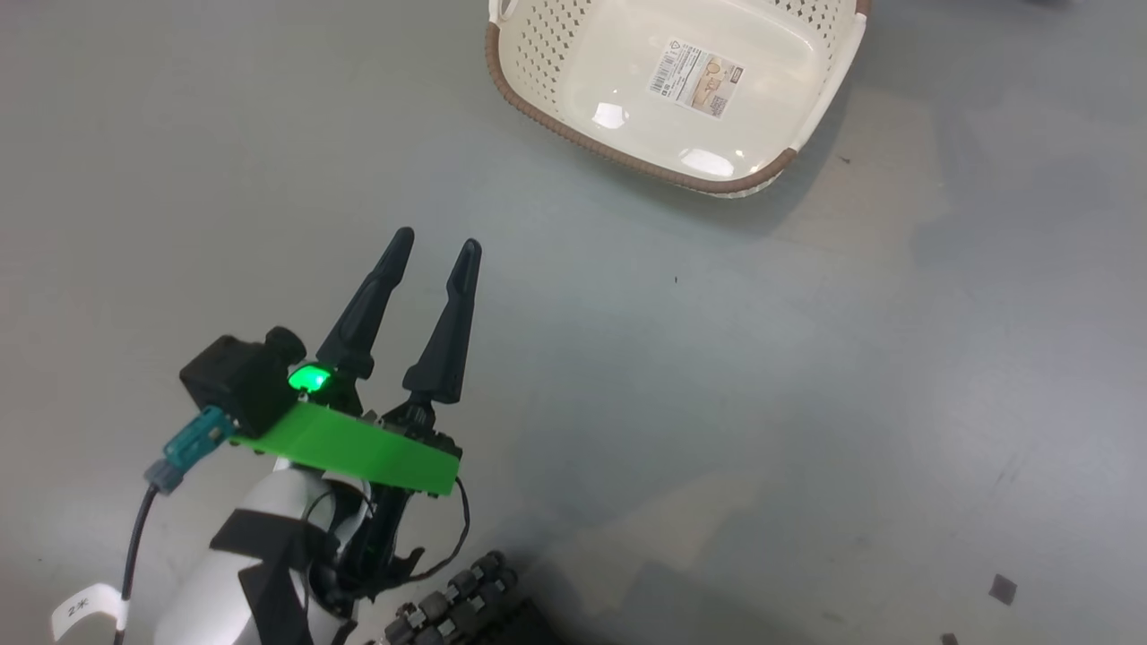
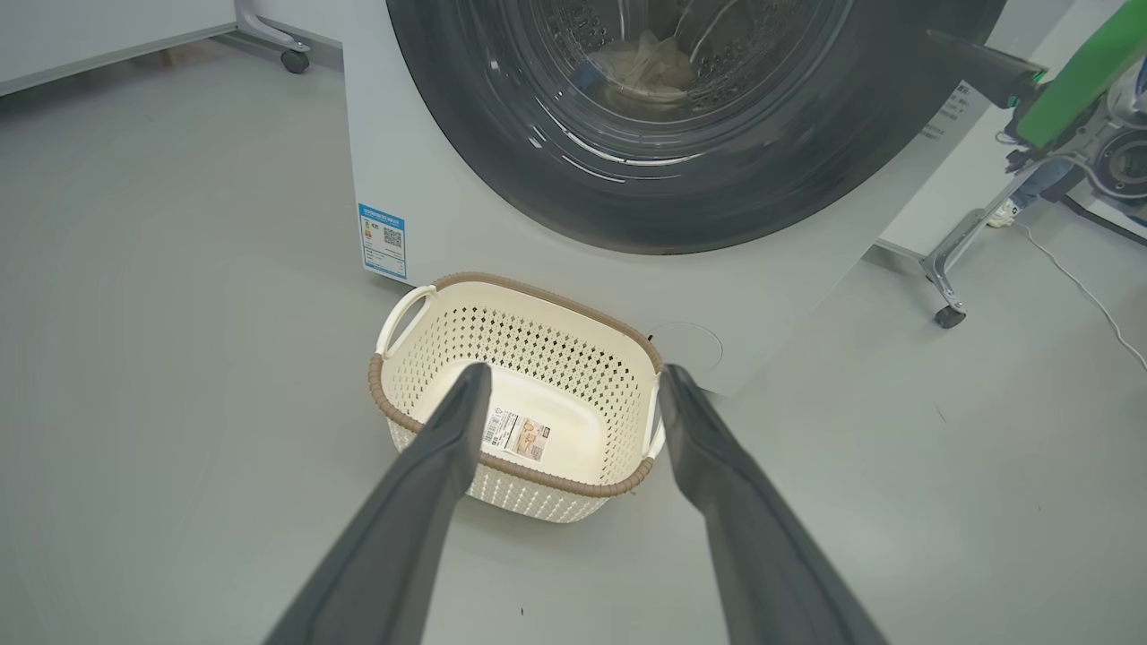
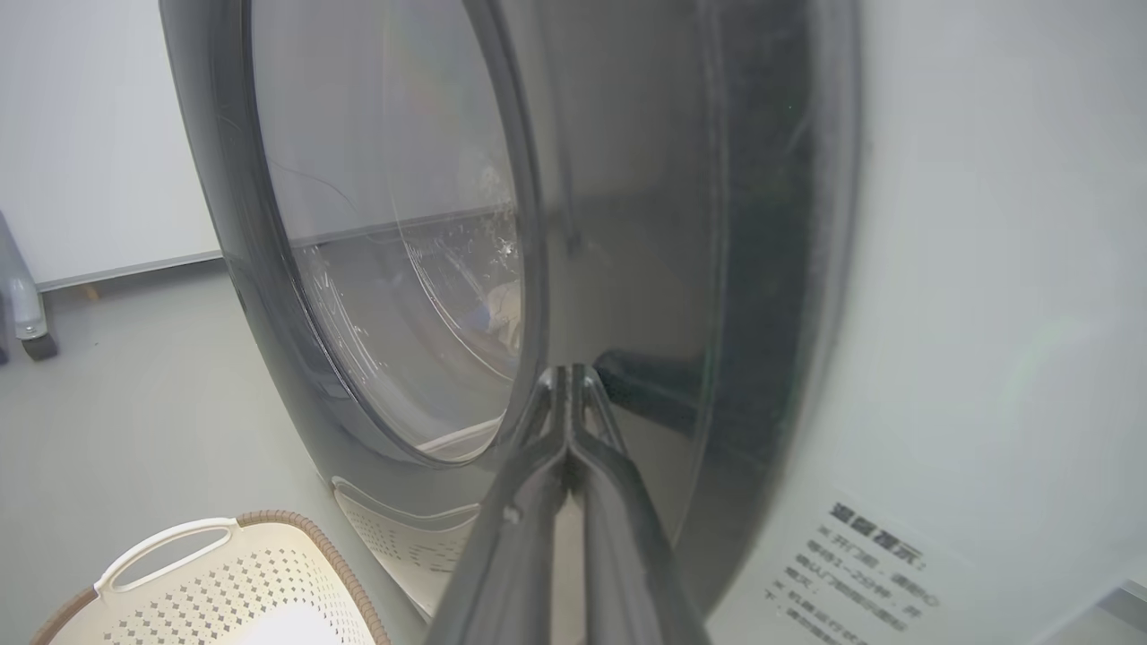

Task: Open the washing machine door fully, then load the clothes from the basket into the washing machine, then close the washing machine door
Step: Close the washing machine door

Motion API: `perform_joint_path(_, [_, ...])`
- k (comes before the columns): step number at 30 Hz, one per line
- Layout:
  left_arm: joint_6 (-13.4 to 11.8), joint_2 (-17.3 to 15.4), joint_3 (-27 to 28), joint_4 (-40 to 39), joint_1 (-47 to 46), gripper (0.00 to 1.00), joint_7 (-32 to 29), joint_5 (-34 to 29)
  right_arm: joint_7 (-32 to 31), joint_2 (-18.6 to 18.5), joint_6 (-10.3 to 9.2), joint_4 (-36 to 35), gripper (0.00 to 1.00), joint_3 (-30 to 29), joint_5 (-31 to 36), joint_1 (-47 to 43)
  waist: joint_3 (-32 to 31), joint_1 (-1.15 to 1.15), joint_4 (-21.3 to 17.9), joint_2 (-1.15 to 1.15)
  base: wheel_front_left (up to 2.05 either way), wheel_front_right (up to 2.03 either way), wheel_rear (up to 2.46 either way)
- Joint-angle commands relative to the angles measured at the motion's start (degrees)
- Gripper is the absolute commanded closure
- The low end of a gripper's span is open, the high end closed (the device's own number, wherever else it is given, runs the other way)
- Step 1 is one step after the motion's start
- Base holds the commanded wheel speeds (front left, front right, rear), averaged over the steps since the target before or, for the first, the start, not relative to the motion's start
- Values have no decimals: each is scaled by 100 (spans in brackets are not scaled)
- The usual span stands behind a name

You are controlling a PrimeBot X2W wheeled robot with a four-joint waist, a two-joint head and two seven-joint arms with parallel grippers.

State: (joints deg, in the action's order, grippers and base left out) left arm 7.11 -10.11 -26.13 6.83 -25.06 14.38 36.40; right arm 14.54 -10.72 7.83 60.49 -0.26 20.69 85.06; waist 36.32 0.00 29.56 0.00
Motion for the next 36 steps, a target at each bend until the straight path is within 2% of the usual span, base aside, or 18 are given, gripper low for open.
perform_joint_path(1, [37, -166, 200, -118, -86, 0, 62, 27, -13, 121, -34, -269, 100, -187, 110, 271, -10, 0, -2, 0, 0, 0, 0])
perform_joint_path(10, [37, -181, 203, -89, -64, 0, 62, 7, 11, 364, -34, -273, 100, -645, 616, 146, -130, 0, -61, 0, 0, 0, 0])
perform_joint_path(18, [37, -265, 267, -66, 70, 0, 62, -71, 41, 533, -34, -146, 100, -696, 757, -361, -540, 0, -255, 0, 0, 0, 0])
perform_joint_path(25, [37, -412, 378, -50, 294, 0, 62, -199, 44, 672, -34, -500, 100, -335, 382, -1164, -1046, 0, -499, 0, 0, 0, 0])
perform_joint_path(36, [37, -666, 646, -53, 729, 0, 62, -457, 45, 729, -34, -1325, 100, 696, -886, -2564, -1868, 0, -1072, 0, 0, 0, 0])
